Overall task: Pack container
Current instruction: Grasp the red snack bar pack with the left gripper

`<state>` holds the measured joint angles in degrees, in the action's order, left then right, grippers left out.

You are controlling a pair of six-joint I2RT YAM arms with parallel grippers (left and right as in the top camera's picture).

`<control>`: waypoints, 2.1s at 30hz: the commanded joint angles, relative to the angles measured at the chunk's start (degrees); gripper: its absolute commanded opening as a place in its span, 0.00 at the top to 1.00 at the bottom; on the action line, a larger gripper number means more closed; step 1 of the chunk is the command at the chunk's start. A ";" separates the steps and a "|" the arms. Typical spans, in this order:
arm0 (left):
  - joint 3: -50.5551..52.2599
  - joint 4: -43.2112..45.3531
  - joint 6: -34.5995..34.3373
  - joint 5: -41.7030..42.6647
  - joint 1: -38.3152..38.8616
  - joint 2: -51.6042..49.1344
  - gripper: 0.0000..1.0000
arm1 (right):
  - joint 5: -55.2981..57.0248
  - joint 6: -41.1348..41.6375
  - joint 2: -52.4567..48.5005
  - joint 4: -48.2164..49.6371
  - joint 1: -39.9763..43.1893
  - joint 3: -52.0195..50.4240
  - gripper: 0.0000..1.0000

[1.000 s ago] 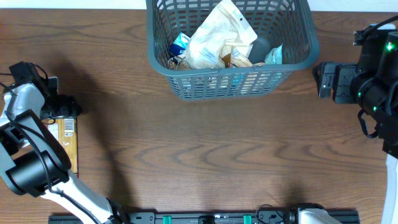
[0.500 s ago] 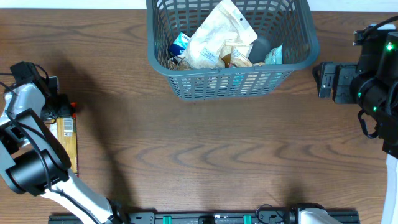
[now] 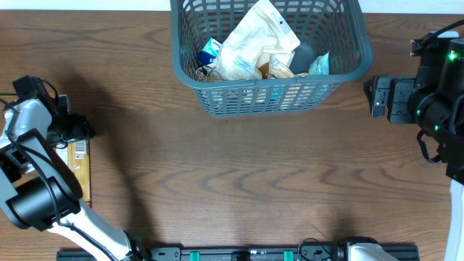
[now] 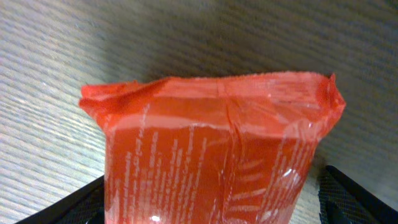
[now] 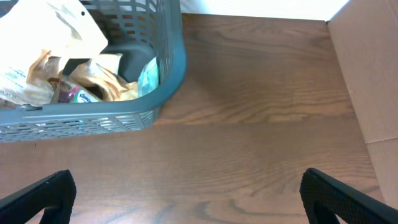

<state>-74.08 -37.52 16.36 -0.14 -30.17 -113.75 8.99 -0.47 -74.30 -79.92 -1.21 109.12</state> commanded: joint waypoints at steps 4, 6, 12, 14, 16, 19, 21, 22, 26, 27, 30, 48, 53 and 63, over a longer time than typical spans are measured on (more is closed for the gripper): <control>5.97 -2.01 1.18 -2.03 -0.04 -2.95 0.22 | 1.99 0.61 -0.07 -0.68 -0.26 -0.04 0.01; 6.71 -1.84 1.18 -2.03 -0.04 -2.95 0.23 | 2.43 0.61 -0.07 -0.66 -0.26 -0.04 0.01; 8.63 -1.18 1.16 -2.05 -0.50 -2.95 0.28 | 2.82 0.61 -0.07 -0.68 -0.26 -0.04 0.01; 9.46 -0.96 1.16 -2.23 -1.09 -2.95 0.33 | 2.84 0.61 -0.07 -0.68 -0.26 -0.04 0.01; 10.21 -1.07 1.14 -3.21 -1.81 -2.95 0.35 | 2.84 0.61 -0.07 -0.68 -0.26 -0.04 0.01; 10.93 -2.56 1.14 -5.73 -3.04 -2.95 0.31 | 3.04 0.59 -0.07 -0.68 -0.26 -0.04 0.01; 11.04 -4.09 1.14 -7.13 -3.80 -2.95 0.27 | 3.04 0.61 -0.07 -0.68 -0.26 -0.04 0.01; 11.04 -4.59 1.11 -7.67 -4.15 -2.95 0.26 | 3.02 0.61 -0.07 -0.68 -0.26 -0.04 0.01; 11.04 -7.06 1.16 -8.52 -5.25 -2.95 0.25 | 3.02 0.61 -0.07 -0.79 -0.26 -0.04 0.01; 11.04 -7.45 1.16 -8.55 -5.42 -2.95 0.25 | 3.02 0.61 -0.07 -0.81 -0.26 -0.04 0.01; 11.04 -8.76 1.18 -8.55 -5.77 -2.95 0.25 | 3.02 0.63 -0.07 -0.92 -0.26 -0.04 0.01; 11.02 -4.85 2.01 -8.46 -5.81 -2.95 0.95 | 3.02 0.61 -0.07 -0.87 -0.26 -0.04 0.01; 10.95 0.46 1.99 -7.50 -5.75 -2.93 0.95 | 2.99 0.61 -0.07 -0.50 -0.26 -0.04 0.01; 9.73 12.85 2.01 1.20 -4.59 -2.93 0.94 | 1.40 0.68 -0.09 0.66 -0.26 -0.04 0.01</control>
<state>-67.02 -28.60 18.50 -2.90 -35.42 -109.89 11.14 -0.47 -74.30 -79.46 -1.21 109.12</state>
